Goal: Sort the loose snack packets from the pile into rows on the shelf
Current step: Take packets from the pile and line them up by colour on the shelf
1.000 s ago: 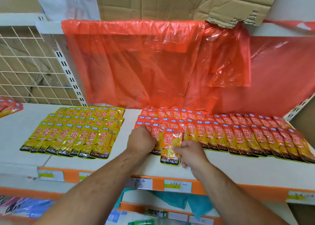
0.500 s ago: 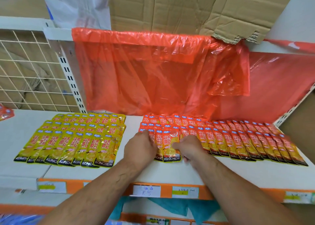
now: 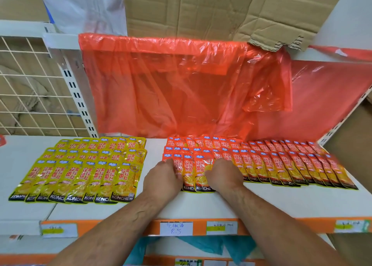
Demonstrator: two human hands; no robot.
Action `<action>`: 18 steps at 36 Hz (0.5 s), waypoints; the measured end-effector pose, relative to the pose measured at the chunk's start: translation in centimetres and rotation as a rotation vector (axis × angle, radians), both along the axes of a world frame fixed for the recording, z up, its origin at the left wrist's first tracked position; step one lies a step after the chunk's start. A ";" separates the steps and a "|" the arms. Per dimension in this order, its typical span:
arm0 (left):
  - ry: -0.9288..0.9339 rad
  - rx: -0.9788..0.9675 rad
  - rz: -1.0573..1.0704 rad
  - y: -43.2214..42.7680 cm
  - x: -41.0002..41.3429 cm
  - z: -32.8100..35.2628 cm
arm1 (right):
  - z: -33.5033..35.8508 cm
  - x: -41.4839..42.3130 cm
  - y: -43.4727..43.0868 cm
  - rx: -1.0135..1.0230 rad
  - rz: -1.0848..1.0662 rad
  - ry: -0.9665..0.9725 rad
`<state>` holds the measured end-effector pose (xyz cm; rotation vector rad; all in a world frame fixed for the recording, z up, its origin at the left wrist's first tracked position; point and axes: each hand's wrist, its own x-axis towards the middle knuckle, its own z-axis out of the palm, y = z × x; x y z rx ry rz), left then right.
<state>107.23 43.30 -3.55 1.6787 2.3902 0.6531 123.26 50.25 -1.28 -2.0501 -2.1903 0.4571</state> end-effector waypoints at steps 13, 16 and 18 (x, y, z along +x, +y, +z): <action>0.026 -0.037 0.012 0.2 0.3 0.4 | -0.3 0.2 0.2 0.036 0.058 -0.049; 0.049 -0.036 0.025 0.0 0.6 0.5 | -0.1 0.5 0.3 0.050 0.077 -0.022; 0.073 -0.027 0.033 -0.1 0.7 0.5 | 0.0 0.6 0.4 0.069 0.101 -0.003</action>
